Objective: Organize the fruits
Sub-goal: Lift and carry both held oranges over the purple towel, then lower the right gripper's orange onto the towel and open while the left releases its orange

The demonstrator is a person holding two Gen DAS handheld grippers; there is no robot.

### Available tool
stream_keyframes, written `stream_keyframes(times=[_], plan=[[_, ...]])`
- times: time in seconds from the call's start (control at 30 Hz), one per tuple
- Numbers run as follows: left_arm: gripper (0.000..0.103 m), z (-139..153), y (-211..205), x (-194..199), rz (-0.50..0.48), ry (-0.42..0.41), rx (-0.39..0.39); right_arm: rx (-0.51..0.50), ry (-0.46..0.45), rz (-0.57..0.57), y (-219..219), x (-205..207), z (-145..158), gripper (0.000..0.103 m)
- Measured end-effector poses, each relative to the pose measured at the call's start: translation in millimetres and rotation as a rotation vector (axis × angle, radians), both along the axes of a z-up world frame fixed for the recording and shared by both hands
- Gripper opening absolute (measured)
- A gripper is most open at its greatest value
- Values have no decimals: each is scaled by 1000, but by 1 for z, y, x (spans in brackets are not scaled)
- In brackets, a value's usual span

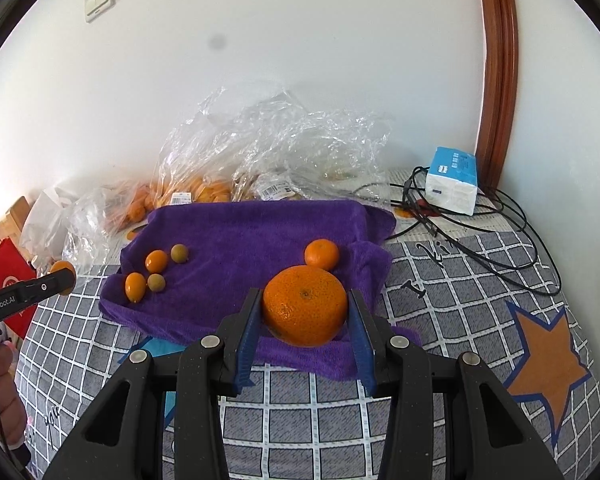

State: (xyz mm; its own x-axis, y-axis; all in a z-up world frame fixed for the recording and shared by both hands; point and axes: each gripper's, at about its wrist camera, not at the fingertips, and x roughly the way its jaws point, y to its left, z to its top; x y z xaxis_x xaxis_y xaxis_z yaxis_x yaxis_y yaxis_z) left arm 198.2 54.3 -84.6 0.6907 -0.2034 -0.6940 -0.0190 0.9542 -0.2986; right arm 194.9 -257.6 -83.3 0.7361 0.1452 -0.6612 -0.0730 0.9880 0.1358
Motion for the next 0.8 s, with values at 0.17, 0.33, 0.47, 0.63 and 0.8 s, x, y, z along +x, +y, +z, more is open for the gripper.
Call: stream_keyframes(times=[0.17,0.33,0.47,0.63,0.8], plan=[[33,-4,0,13,3,9,3,6,8,1,0,13,-5,42],[33,-9,3,28,10,17,6,4,12,2,0,29,-9,42],[33,-15,12,40,26,31,-13,8,16,4,2,43,-13,42],[33,-25,11,52,20,53,-17,23,37,34,10,64,-26,42],[33,-37,2,67,0,79,-10,14,84,78,24,86,-48,42]])
